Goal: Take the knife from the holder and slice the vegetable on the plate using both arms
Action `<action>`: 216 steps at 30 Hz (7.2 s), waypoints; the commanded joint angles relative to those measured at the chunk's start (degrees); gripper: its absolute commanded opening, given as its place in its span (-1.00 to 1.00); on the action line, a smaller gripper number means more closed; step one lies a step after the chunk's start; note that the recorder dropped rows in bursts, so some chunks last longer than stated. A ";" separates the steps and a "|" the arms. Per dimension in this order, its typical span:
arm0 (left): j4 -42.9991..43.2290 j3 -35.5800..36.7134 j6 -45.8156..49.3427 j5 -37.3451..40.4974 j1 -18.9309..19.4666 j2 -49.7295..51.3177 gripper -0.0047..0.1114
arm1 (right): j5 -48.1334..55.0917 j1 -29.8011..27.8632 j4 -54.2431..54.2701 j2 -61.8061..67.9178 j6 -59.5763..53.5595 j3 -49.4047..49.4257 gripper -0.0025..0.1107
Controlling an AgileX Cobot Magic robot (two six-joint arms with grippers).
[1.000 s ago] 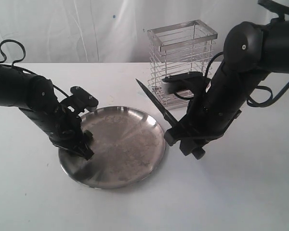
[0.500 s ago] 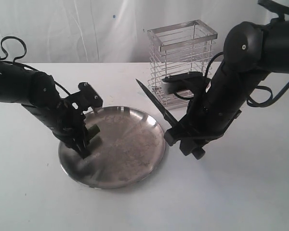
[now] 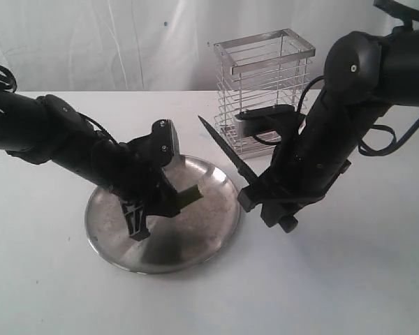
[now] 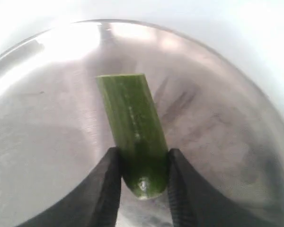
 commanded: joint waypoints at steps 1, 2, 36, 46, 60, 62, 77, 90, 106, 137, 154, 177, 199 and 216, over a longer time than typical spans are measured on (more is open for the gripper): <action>-0.46 -0.29 -2.75 -6.87 0.70 0.01 -0.92 | 1.41 -0.24 0.33 -0.18 1.26 0.16 -0.96; -0.03 -0.29 -2.75 -7.33 0.95 0.01 -0.92 | 1.69 -0.24 0.22 -0.18 1.55 0.16 -0.96; 9.04 -2.82 -11.80 -3.11 1.60 4.98 -0.48 | 2.01 -0.24 0.42 -0.04 2.99 0.16 -0.96; 8.62 -2.82 -16.38 -3.94 1.60 4.98 0.08 | 2.36 -0.24 0.56 -0.04 2.99 0.16 -0.96; 8.62 -2.82 -17.21 -3.34 1.60 -4.37 0.10 | 10.76 1.75 0.79 -1.17 3.77 0.05 -0.96; 8.62 -2.82 -17.43 -3.77 1.60 -7.09 0.07 | 10.46 2.95 0.79 -1.37 5.54 0.05 -0.96; -41.44 -2.82 -7.91 7.79 8.62 1.12 -0.92 | 12.81 8.39 1.97 10.89 18.03 -9.25 -0.96; -47.77 -3.63 -4.86 32.84 16.11 12.02 -0.92 | 13.46 8.39 3.55 15.33 17.50 -14.86 -0.96; -47.77 -6.16 -3.64 41.05 15.77 15.40 -0.92 | 10.21 10.10 3.19 17.83 18.03 -15.37 -0.96; -47.77 -6.16 -1.92 40.06 14.21 15.78 -0.92 | 12.41 10.23 1.38 18.10 19.75 -15.37 -0.96; -47.77 -6.16 -1.92 38.82 14.21 15.78 -0.92 | 11.55 11.21 0.81 18.10 19.75 -15.37 -0.96; -47.57 -6.16 -1.92 34.15 14.21 15.78 -0.92 | 10.58 11.21 0.01 18.10 20.57 -15.37 -0.96; -44.13 -4.58 -2.14 22.35 10.77 15.78 -0.92 | 10.24 11.21 -0.11 18.10 20.99 -15.37 -0.96; -40.55 -4.58 -5.94 17.65 10.77 15.78 -0.92 | 10.03 11.21 0.31 18.19 20.98 -14.43 -0.96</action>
